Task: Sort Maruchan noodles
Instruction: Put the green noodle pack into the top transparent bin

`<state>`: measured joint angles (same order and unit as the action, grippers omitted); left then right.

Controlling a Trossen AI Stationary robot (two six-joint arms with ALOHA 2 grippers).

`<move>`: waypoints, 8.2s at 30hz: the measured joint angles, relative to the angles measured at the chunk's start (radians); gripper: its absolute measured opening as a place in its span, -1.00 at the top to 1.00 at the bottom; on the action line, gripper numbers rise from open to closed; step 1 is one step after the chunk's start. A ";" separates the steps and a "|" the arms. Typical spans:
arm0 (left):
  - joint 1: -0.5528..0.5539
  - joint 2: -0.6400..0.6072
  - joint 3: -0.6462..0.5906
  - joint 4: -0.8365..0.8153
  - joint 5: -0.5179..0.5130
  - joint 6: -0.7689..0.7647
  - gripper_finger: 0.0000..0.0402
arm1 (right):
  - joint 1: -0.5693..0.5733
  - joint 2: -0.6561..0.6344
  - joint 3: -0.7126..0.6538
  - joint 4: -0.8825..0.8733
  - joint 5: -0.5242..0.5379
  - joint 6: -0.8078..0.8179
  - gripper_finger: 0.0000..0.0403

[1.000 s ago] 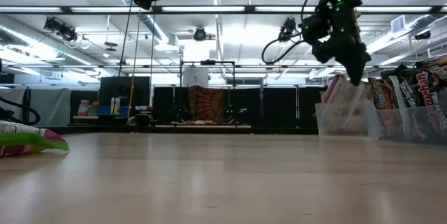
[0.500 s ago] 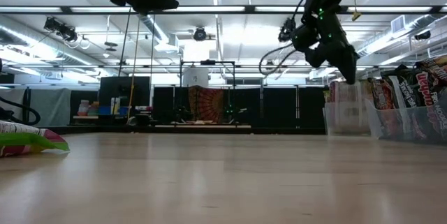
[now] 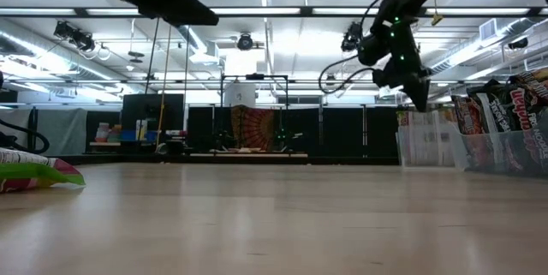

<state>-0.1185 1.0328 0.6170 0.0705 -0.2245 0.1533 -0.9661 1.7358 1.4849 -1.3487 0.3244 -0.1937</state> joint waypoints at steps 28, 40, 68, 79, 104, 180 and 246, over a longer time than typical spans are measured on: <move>-0.013 0.007 0.001 -0.039 0.003 -0.047 0.38 | 0.385 -0.429 -0.562 0.306 -0.154 0.410 0.41; -0.181 0.007 0.008 -0.039 0.013 -0.133 0.38 | 0.288 -0.282 -0.567 0.330 -0.284 0.782 0.39; -0.253 0.007 0.008 -0.015 0.012 -0.120 0.38 | 0.368 -0.269 -0.678 0.477 -0.416 1.428 0.40; -0.256 0.006 0.007 0.000 -0.005 -0.103 0.38 | 0.373 -0.295 -0.686 0.491 -0.307 1.320 0.90; 0.083 0.114 0.096 0.079 -0.134 0.171 0.18 | 0.189 -0.494 -0.504 0.519 -0.174 0.703 0.95; 0.138 0.194 0.104 -0.340 0.393 -0.611 0.99 | 0.815 -0.418 -0.430 1.231 -0.486 0.067 -0.04; 0.008 0.452 -0.003 -0.263 0.243 -0.613 0.43 | 0.759 0.445 -0.062 1.439 -0.911 0.726 0.30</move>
<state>-0.1105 1.4850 0.6143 -0.1928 0.0188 -0.4599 -0.2070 2.1810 1.4224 0.0900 -0.5869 0.5318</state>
